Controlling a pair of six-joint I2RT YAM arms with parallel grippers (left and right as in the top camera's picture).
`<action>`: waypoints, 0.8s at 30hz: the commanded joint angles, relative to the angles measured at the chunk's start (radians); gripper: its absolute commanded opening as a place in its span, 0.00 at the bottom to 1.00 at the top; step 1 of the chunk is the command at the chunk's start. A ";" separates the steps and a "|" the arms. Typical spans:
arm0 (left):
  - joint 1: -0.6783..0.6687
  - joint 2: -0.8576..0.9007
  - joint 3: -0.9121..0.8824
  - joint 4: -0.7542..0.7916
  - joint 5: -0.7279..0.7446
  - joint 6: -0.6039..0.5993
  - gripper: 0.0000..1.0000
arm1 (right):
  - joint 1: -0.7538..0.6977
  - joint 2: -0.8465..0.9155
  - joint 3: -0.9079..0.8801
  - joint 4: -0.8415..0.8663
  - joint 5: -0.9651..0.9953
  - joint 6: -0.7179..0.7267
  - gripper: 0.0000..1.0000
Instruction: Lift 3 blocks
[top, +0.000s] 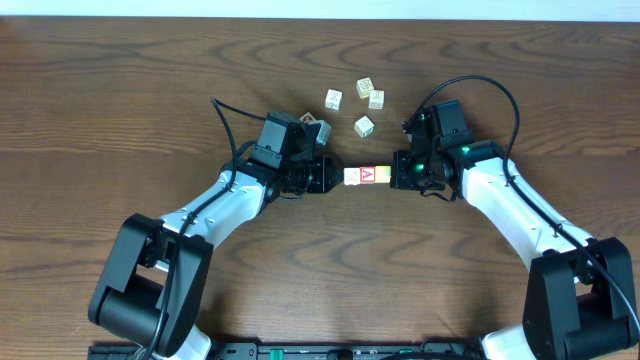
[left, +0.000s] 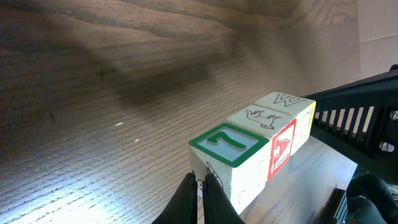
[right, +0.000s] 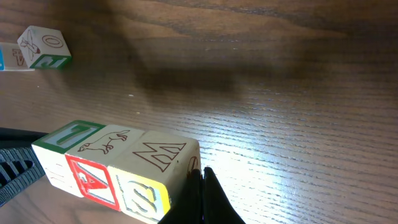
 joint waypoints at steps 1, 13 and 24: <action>-0.019 -0.017 0.020 0.008 0.071 0.009 0.07 | 0.014 -0.039 0.027 0.005 -0.123 0.002 0.01; -0.019 -0.031 0.020 0.009 0.070 0.002 0.07 | 0.014 -0.039 0.027 0.003 -0.141 -0.005 0.01; -0.019 -0.075 0.020 0.002 0.051 -0.002 0.07 | 0.014 -0.039 0.029 0.000 -0.156 -0.005 0.01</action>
